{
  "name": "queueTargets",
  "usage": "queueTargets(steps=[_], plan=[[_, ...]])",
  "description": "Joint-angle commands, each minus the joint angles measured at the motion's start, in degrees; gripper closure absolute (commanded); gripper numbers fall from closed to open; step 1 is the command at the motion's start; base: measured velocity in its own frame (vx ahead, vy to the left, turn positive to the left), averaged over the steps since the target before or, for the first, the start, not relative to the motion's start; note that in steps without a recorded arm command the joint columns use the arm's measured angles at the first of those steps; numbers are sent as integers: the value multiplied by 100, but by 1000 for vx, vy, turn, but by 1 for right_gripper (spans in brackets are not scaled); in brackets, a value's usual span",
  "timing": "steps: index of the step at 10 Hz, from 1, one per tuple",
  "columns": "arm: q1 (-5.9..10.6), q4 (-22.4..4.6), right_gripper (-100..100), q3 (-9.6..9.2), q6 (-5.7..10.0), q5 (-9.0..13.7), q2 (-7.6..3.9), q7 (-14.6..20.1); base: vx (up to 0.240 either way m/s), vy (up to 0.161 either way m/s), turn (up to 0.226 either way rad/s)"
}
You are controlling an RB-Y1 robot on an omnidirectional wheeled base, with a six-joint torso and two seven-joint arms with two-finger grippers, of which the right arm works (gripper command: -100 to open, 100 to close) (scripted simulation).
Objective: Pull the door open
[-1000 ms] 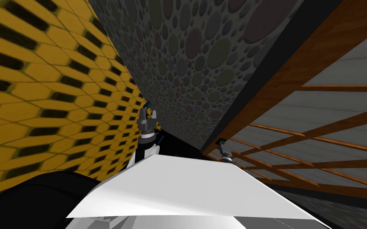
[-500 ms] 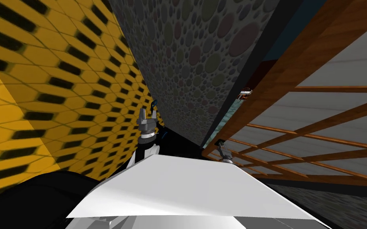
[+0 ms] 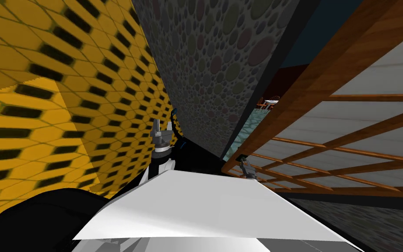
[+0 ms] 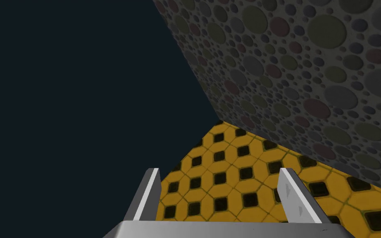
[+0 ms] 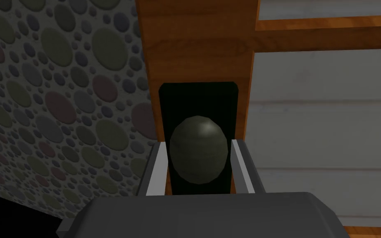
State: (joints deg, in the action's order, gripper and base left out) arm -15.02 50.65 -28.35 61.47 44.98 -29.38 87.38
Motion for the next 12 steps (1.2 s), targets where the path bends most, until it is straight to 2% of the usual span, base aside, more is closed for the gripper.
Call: queueTargets(steps=[1,3,4,5,10,11,12], plan=[[-91,14,100,-161,136,-68,-110,140,-243,-51,160],[-151,5,100,-280,257,-122,-209,253,-242,-22,94],[-120,6,100,-230,209,-101,-180,203,-116,-8,14],[-154,-65,100,-341,325,-144,-233,303,-202,-40,162],[-214,-289,100,-653,741,-265,-435,623,-259,-48,167],[-221,-317,100,-693,794,-281,-461,663,-246,-17,102],[-204,-312,100,-659,750,-269,-443,630,-105,-4,9]])
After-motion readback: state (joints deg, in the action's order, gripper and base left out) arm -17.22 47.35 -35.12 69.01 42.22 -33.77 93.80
